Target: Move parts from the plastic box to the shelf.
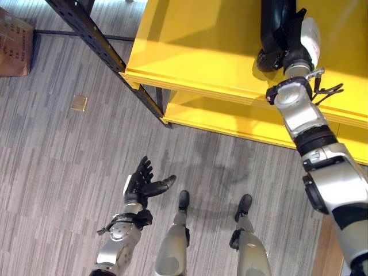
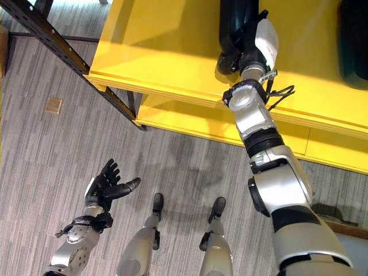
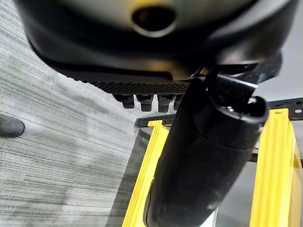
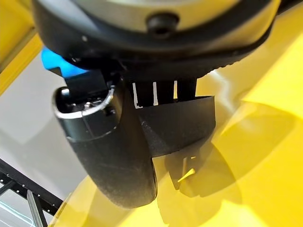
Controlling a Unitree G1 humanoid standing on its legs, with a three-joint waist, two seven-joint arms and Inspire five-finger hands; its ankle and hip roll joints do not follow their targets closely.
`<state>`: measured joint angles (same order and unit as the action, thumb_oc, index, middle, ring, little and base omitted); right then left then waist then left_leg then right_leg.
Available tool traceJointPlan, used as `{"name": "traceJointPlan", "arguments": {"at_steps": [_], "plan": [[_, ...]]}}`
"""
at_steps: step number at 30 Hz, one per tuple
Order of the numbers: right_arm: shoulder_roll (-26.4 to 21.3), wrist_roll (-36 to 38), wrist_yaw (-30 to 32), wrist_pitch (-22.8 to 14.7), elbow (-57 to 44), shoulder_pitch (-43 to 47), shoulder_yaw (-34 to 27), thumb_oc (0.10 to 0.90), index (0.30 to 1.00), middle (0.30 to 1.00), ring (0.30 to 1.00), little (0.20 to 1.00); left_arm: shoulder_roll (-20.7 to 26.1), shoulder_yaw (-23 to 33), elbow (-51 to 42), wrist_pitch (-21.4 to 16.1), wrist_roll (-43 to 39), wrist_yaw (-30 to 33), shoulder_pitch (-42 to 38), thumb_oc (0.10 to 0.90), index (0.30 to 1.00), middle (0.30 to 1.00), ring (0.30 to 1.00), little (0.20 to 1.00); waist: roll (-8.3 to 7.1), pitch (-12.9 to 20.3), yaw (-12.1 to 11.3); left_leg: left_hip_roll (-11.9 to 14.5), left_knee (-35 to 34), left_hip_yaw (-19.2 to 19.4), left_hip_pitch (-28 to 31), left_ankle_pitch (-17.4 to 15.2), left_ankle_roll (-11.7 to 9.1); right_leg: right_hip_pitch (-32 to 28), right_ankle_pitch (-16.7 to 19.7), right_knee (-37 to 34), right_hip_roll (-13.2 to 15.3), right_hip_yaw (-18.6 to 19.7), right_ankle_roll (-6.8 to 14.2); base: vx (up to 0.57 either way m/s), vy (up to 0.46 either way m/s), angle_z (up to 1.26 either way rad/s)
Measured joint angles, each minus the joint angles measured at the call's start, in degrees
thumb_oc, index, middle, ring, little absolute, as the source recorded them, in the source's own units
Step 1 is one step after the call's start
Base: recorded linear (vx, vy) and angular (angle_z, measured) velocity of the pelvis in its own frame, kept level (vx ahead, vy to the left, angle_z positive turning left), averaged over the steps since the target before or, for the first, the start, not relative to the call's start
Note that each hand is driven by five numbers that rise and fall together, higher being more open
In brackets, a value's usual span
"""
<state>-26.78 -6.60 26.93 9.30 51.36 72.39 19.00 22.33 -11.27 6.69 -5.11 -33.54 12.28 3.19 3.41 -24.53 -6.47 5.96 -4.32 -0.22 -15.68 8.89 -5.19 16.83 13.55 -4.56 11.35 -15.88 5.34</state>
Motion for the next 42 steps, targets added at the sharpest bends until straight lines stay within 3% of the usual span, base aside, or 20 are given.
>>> {"name": "traceJointPlan", "arguments": {"at_steps": [17, 34, 36, 37, 42], "plan": [[-0.07, -0.11, 4.82, 1.05, -1.54, -2.73, -4.61, 0.400, 0.300, 0.300, 0.300, 0.300, 0.11, -0.91, -0.03, -0.01, 0.07, 0.84, -0.07, 0.900, 1.000, 1.000, 1.000, 1.000, -0.14, -0.08, 0.26, -0.01, -0.01, 0.11, 0.20, -0.02, 0.01, 0.00, 0.00, -0.02, 0.00, 0.36, 0.00, 0.00, 0.000, 0.00], [-0.12, -2.39, 4.48, 1.10, -1.90, -3.82, -4.52, 0.400, 0.300, 0.300, 0.300, 0.300, 1.18, -0.98, -0.02, -0.01, 0.13, 0.85, -0.11, 0.900, 1.000, 1.000, 1.000, 1.000, -0.63, -0.37, 0.32, -0.01, -0.09, 0.42, 0.52, -0.08, 0.07, 0.01, 0.00, -0.05, -0.04, 0.86, 0.00, 0.00, 0.000, 0.00], [-0.52, -2.40, 4.00, 1.05, -1.90, -3.81, -3.91, 0.631, 0.624, 0.624, 0.624, 0.624, 1.34, -0.91, -0.02, -0.05, 0.13, 0.85, -0.11, 0.900, 1.000, 1.000, 1.000, 1.000, -0.64, -0.37, 0.26, -0.01, -0.09, 0.44, 0.54, -0.08, 0.07, 0.01, 0.00, -0.04, -0.04, 0.86, 0.00, 0.00, 0.000, 0.00], [-0.66, -2.39, 3.64, 1.02, -1.90, -3.82, -3.93, 0.900, 1.000, 1.000, 1.000, 1.000, 1.34, -0.91, -0.01, -0.05, 0.13, 0.85, -0.10, 0.900, 1.000, 1.000, 1.000, 1.000, -0.65, -0.38, 0.24, -0.02, -0.09, 0.44, 0.54, -0.08, 0.07, 0.01, 0.00, -0.03, -0.04, 0.85, 0.00, 0.00, 0.000, 0.00], [-0.78, -2.32, 2.27, 1.04, -3.45, -4.23, -3.97, 0.900, 1.000, 1.000, 1.000, 1.000, 1.33, -0.92, 0.01, -0.06, 0.12, 0.84, -0.04, 0.900, 1.000, 1.000, 1.000, 1.000, -0.90, -0.52, 0.37, 0.01, -0.09, 0.54, 0.64, -0.07, 0.07, 0.01, 0.01, 0.04, -0.07, 0.91, 0.01, 0.00, 0.000, 0.00]]}}
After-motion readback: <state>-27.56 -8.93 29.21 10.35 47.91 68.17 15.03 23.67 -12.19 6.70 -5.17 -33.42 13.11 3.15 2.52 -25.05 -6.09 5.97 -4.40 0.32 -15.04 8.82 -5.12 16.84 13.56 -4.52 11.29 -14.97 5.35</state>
